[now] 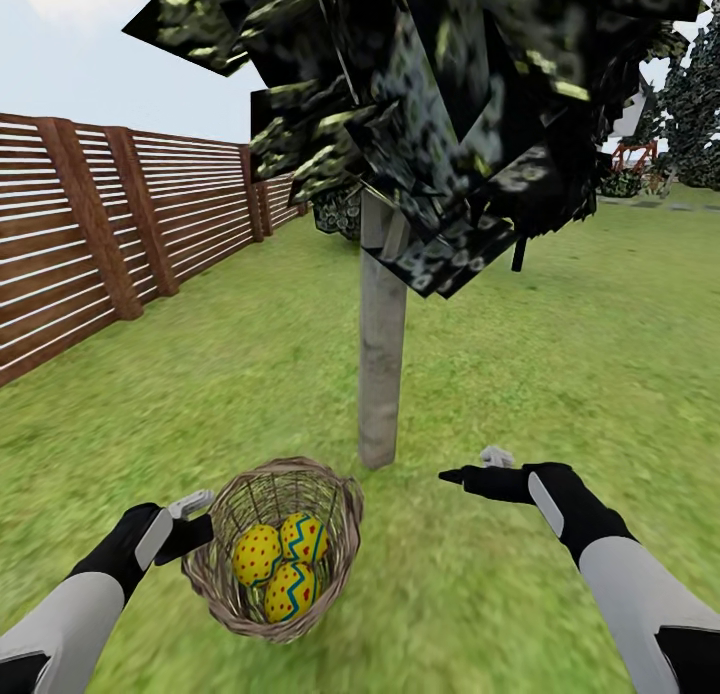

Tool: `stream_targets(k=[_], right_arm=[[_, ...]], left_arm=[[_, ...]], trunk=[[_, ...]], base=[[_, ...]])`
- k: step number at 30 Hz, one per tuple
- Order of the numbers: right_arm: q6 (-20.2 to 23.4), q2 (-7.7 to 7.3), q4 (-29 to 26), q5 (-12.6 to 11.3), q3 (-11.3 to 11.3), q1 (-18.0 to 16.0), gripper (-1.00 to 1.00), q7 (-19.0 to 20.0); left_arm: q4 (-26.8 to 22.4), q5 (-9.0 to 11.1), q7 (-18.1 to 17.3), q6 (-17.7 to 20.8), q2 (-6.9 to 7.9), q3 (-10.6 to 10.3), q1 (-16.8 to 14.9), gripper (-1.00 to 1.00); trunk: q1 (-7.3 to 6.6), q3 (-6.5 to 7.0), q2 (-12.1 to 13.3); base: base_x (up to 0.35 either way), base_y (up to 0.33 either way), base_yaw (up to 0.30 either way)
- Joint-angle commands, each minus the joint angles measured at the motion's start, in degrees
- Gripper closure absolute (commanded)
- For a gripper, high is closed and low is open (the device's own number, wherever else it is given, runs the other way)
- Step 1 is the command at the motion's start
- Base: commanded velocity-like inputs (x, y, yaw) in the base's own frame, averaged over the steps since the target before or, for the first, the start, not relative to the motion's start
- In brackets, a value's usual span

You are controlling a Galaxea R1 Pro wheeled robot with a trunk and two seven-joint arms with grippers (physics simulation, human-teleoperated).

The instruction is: Take the three Easter eggs out of the wicker basket on the lawn in the garden, then place them on the lawn next to a single tree (choose any tree) so that all three eggs are next to the same tree and none are left in the basket.

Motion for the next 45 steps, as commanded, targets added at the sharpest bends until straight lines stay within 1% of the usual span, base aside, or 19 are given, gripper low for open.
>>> stream_targets(k=[1, 4, 17, 21, 45], right_arm=[[0.4, 0.02, 0.0, -0.2, -0.2, 0.0, -1.00, 0.0], [0.4, 0.02, 0.0, -0.2, -0.2, 0.0, -1.00, 0.0], [0.4, 0.02, 0.1, -0.1, -0.2, 0.0, -1.00, -0.1], [0.5, 0.06, 0.1, 0.1, -0.1, 0.0, -1.00, -0.1], [0.5, 0.07, 0.1, 0.1, -0.1, 0.0, -1.00, -0.1]], left_arm=[[-0.1, 1.0, 0.2, 0.3, -0.02, 0.2, 0.0, 1.00], [-0.1, 1.0, 0.2, 0.3, -0.07, 0.2, 0.0, 1.00], [-0.1, 1.0, 0.2, 0.2, -0.19, 0.2, 0.0, 1.00], [-0.1, 1.0, 0.2, 0.2, -0.27, 0.1, 0.0, 1.00], [0.1, 1.0, 0.1, 0.2, -0.36, 0.0, 0.0, 1.00]], trunk=[[-0.01, -0.05, 0.0], [-0.01, -0.05, 0.0], [-0.01, -0.05, 0.0], [-0.01, -0.05, 0.0], [5.26, -4.36, -9.7]], base=[[0.000, 0.000, 0.000], [0.003, 0.000, 0.000], [0.190, 0.000, 0.000], [0.036, 0.000, 0.000], [0.000, 0.000, 0.000]])
